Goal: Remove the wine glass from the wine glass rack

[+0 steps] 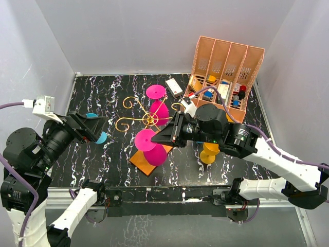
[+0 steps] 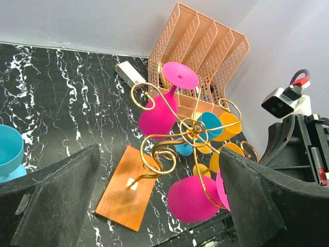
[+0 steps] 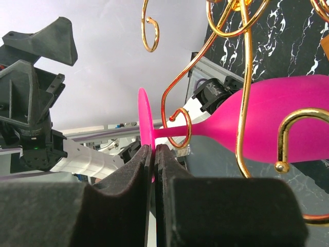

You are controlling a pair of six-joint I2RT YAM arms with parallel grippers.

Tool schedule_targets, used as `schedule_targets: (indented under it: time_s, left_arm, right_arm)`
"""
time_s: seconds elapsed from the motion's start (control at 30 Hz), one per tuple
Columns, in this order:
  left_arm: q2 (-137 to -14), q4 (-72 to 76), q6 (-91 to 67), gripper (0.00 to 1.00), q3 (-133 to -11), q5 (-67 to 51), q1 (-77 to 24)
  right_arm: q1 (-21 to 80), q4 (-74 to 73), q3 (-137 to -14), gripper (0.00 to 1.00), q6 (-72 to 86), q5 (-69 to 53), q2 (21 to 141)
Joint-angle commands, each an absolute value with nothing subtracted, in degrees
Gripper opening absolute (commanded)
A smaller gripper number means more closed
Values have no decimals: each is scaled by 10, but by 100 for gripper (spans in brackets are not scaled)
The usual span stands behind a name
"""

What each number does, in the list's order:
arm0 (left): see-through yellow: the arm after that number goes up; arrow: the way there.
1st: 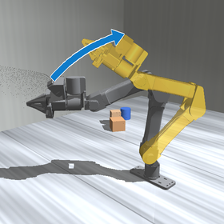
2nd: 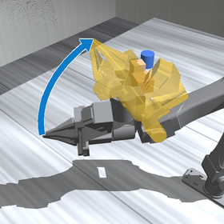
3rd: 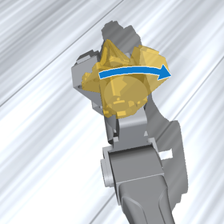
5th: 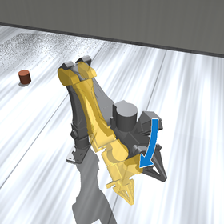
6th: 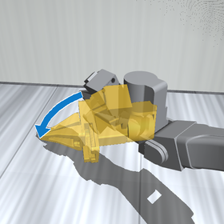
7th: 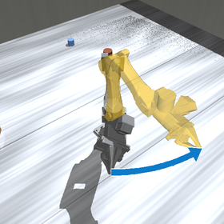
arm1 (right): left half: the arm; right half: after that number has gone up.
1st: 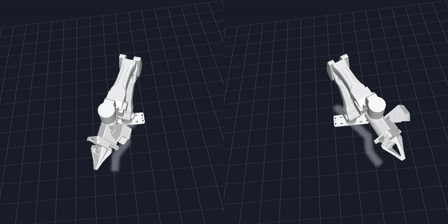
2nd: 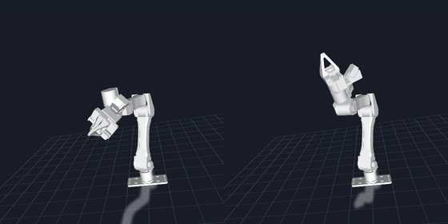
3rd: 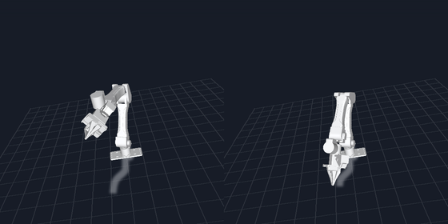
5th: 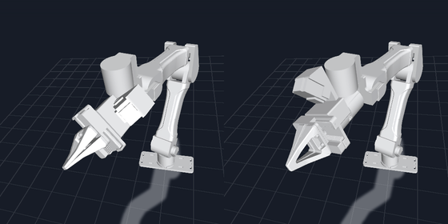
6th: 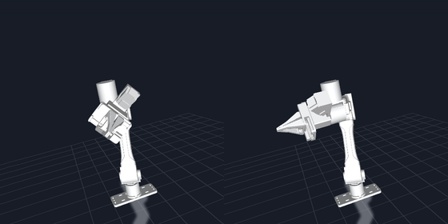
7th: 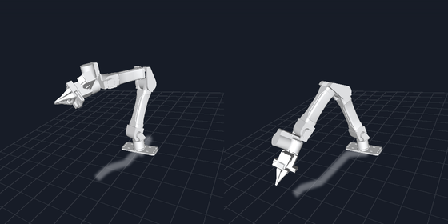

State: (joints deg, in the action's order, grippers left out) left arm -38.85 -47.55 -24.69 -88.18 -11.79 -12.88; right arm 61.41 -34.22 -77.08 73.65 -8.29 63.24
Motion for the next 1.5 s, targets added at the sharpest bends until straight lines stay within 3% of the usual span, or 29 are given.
schedule_targets:
  time_s: [0.0,0.43,0.93,1.47]
  left_arm:
    - [-391,-476,-244,97,-894,-117,-131]
    - [-390,-482,-241,97,-893,-113,-132]
    - [-387,-484,-237,97,-893,-110,-132]
    - [-391,-484,-249,97,-896,-118,-132]
  right_arm:
    - [617,-291,-779,7,742,-87,622]
    - [616,-230,-790,8,728,-202,684]
    - [617,-270,-807,8,745,-46,665]
    - [616,-319,-794,8,757,28,603]
